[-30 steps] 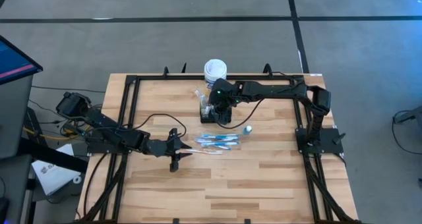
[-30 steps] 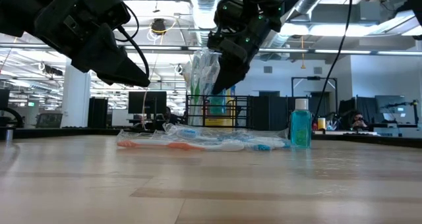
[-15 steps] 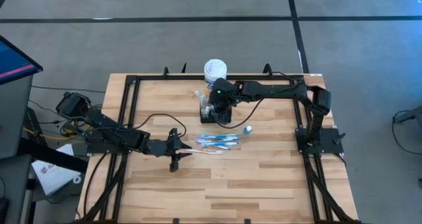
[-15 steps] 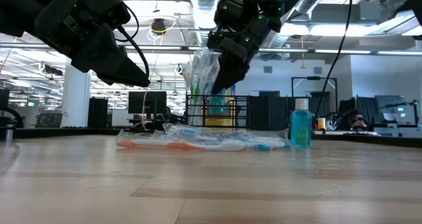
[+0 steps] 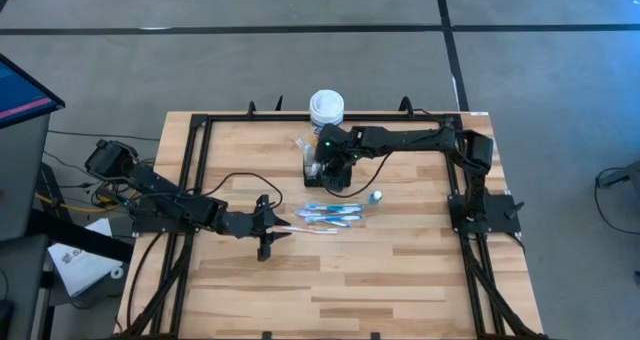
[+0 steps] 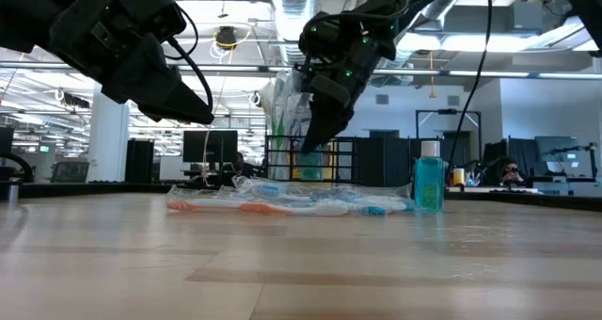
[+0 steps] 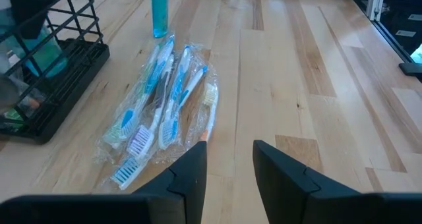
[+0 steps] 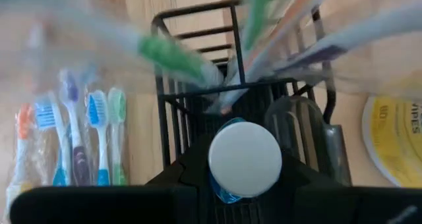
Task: Pick & Place toothbrushing station
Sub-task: Put the blue mouthwash bottle into the black wire organizer
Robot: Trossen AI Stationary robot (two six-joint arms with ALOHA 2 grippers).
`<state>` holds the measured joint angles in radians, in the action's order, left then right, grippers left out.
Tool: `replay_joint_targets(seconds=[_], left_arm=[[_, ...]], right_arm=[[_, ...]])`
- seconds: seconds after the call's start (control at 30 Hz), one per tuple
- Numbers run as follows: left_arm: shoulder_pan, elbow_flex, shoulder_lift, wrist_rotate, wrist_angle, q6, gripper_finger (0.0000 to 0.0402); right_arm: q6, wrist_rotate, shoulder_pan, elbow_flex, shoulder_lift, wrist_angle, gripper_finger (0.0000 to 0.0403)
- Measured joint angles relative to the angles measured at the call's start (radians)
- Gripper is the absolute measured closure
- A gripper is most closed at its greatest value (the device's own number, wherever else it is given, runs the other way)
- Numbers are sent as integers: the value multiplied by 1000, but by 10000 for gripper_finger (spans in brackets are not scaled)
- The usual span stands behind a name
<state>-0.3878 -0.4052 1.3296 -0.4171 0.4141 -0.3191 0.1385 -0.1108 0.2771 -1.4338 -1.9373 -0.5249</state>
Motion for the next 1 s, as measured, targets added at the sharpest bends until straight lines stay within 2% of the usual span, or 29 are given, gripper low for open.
replay_joint_targets(seconds=[1.0], left_arm=[[0,9,0,-1,6,0,284]], right_arm=[[2,-4,1,-1,1,16,323]])
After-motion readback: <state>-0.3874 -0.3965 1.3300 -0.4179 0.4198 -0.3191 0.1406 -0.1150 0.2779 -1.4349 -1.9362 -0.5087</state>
